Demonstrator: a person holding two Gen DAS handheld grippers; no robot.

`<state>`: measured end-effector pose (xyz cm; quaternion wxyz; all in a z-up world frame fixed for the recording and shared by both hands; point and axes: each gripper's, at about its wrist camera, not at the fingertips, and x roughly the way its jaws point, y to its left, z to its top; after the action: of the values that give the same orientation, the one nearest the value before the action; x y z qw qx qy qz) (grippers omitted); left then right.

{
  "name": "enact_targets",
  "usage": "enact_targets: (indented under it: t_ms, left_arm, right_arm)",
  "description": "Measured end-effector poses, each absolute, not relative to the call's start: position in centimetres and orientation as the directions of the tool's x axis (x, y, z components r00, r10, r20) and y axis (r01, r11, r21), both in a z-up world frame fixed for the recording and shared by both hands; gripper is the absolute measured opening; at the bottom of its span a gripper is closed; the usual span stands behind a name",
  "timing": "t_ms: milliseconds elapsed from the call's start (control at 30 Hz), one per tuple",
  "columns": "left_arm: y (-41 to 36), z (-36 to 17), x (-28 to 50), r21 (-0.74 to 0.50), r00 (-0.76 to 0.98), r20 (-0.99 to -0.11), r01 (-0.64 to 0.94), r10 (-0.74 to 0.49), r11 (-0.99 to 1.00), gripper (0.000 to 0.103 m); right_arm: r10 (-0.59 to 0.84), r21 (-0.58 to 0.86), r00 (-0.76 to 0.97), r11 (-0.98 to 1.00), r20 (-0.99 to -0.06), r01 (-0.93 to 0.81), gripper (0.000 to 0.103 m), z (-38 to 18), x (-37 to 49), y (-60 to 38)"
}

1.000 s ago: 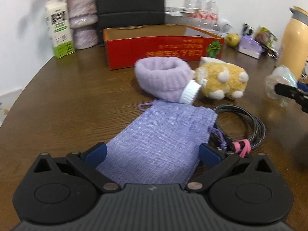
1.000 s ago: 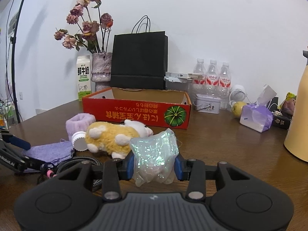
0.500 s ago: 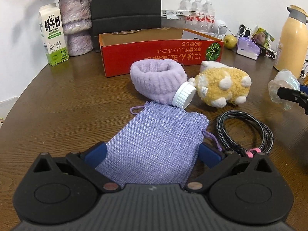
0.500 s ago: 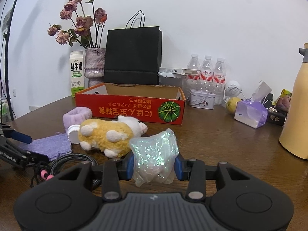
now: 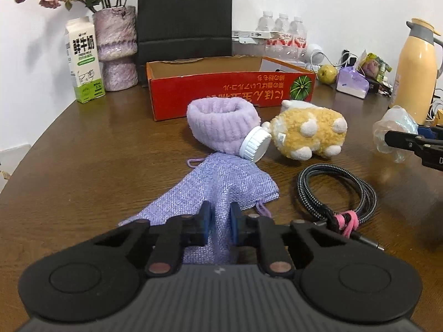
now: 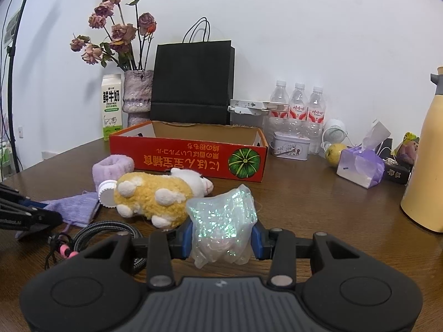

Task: Organize objects
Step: 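Close the right tool on the iridescent plastic bag while the left tool grasps the lavender pouch, then carry the lavender pouch and plastic bag with both tools over the red box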

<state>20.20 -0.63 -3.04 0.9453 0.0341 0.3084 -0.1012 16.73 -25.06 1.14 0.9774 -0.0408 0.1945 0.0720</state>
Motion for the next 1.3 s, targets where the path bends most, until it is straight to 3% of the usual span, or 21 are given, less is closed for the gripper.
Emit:
enact_targets:
  t_ms: [267,567,1300]
  left_arm:
    - [-0.9,-2.8,19.1,0.015,0.814,-0.571,0.137,-0.104,0.990,0.007]
    - [-1.5,-1.5,15.9,0.035,0.883,-0.469,0.044,-0.022,0.998,0.007]
    - [-3.8,2.8,15.6,0.025,0.928,-0.367,0.086,-0.071,0.996,0.007]
  right_arm:
    - [0.112,-0.075,0.918,0.986,-0.380,-0.151,0.039,1.2,16.6,-24.6]
    - [0.106,-0.085,0.934,0.986,-0.341,-0.142,0.039,1.4,16.1,-24.7]
    - [0.188,-0.022,0.941,0.979,-0.281,-0.203,0.039,2.6,15.8,-22.0]
